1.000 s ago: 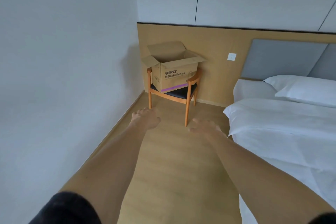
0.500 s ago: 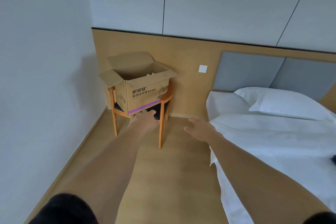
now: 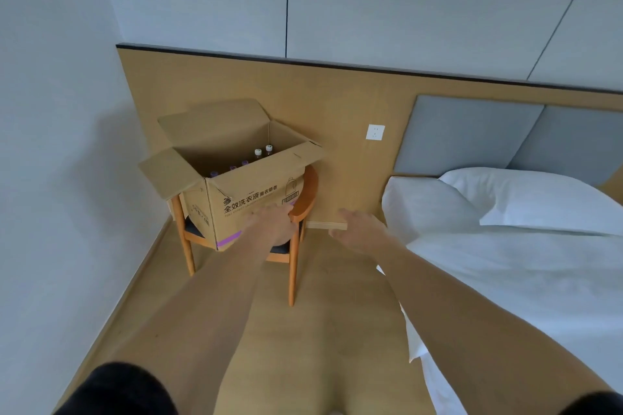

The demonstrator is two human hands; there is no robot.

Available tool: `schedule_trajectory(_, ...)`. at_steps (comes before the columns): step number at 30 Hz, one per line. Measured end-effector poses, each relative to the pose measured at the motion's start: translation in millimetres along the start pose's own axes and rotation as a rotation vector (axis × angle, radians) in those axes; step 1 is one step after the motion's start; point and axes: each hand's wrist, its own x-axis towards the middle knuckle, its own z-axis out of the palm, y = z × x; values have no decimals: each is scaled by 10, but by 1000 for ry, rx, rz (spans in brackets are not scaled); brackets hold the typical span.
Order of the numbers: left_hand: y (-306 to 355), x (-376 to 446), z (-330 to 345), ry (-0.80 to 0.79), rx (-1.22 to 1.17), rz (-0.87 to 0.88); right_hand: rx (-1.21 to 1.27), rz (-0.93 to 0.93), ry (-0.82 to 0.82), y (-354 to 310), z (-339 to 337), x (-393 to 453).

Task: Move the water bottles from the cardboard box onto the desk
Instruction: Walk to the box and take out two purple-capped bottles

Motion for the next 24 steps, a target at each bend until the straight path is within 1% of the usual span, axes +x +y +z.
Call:
schedule_trajectory(3, -136, 437, -8, 7, 29, -12, 18, -32, -6, -17, 6, 565)
schedule_trajectory(7, -346, 1132, -146, -5, 43, -90, 33, -82, -22, -121, -73, 1449)
schedule_trajectory(11, -566, 1869, -350, 12, -33, -194, 31, -165, -21, -206, -294, 2359)
schedule_trajectory(15, -777, 2512, -536, 20, -2, -274, -4, -210, -49, -280, -554, 3168)
schedule_trajectory(20, -1034, 3015, -538, 2, -16, -368, -6, -263, -113, -425, -605, 3892)
schedule_trajectory(24, -1310, 3321, -527, -14, -68, -464, 2, -347, -164, -597, -549, 4356)
